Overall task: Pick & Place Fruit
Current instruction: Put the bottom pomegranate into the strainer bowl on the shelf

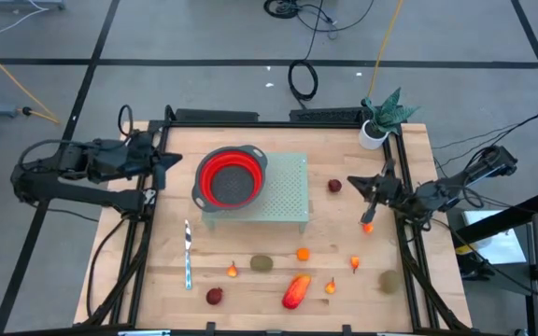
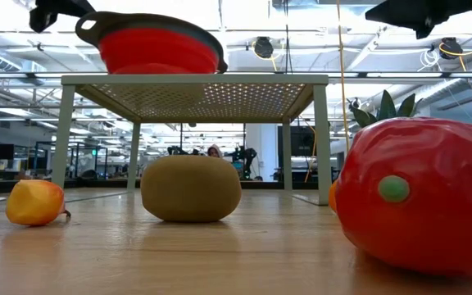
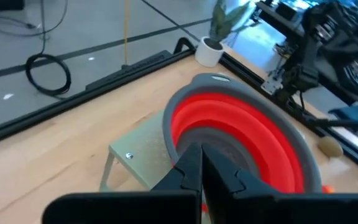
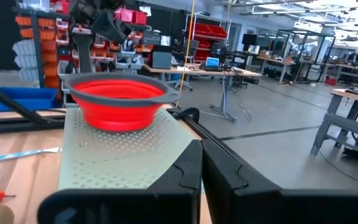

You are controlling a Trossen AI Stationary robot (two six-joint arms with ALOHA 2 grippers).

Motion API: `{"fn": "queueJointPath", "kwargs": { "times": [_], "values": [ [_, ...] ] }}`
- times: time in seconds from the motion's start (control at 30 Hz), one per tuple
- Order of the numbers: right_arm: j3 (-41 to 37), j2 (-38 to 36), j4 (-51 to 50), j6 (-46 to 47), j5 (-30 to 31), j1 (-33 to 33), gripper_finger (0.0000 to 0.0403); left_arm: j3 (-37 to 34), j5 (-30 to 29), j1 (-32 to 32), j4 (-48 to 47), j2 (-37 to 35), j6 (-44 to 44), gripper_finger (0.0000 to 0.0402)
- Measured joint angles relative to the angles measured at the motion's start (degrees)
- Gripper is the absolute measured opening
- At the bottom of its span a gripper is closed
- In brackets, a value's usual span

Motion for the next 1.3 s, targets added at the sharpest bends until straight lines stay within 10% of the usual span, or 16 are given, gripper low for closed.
{"fn": "queueJointPath", "kwargs": {
  "times": [0.7, 1.3],
  "values": [
    [0.00, -0.73, -4.27, 10.42, 2.78, -1.38, 0.0000, -0.02, 3.07, -22.42, 17.92, 4.87, 10.55, 0.0000],
    [0.00, -0.71, -4.32, 10.42, 2.73, -1.40, 0.0000, -0.02, -1.47, -43.34, 19.43, 20.45, -22.25, 0.0000]
  ]
}}
